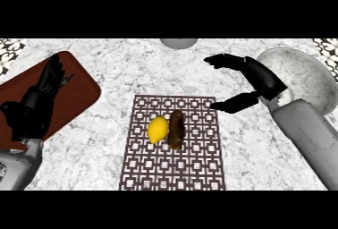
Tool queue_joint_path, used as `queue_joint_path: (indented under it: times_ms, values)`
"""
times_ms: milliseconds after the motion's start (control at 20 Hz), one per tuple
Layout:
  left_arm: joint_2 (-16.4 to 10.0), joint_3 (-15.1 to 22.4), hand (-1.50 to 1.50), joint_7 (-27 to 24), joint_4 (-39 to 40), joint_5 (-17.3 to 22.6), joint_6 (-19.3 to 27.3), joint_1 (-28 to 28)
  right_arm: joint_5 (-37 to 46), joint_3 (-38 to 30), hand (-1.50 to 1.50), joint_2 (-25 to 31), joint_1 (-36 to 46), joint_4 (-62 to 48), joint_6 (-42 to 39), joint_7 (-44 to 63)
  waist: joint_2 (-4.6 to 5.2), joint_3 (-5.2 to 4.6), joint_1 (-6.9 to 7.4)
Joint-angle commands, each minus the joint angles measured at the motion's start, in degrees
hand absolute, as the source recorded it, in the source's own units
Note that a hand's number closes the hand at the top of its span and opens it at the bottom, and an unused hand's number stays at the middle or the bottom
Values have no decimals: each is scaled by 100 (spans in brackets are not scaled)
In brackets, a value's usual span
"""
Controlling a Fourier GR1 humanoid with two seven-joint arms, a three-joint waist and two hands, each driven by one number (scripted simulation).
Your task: Pick the sweet potato from the placemat and place it in the bowl
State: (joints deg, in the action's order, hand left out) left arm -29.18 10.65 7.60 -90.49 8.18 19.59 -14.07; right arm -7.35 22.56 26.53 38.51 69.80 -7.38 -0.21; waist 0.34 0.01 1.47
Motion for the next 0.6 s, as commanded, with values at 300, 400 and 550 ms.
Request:
queue_joint_path:
  times_ms: [300,400,550]
  values:
    - [428,327,0,2,154,-514,316,-47,812,1041,-150,-232,1825,-294,-1474,1713,-27,-13,-5]
    - [244,36,0,47,319,-214,7,-172,1044,1382,-150,-391,1986,-198,-1699,2082,-33,-16,-47]
    - [249,74,0,46,228,-372,89,-94,1040,1546,-150,-752,2454,-649,-2267,2556,-22,-13,11]
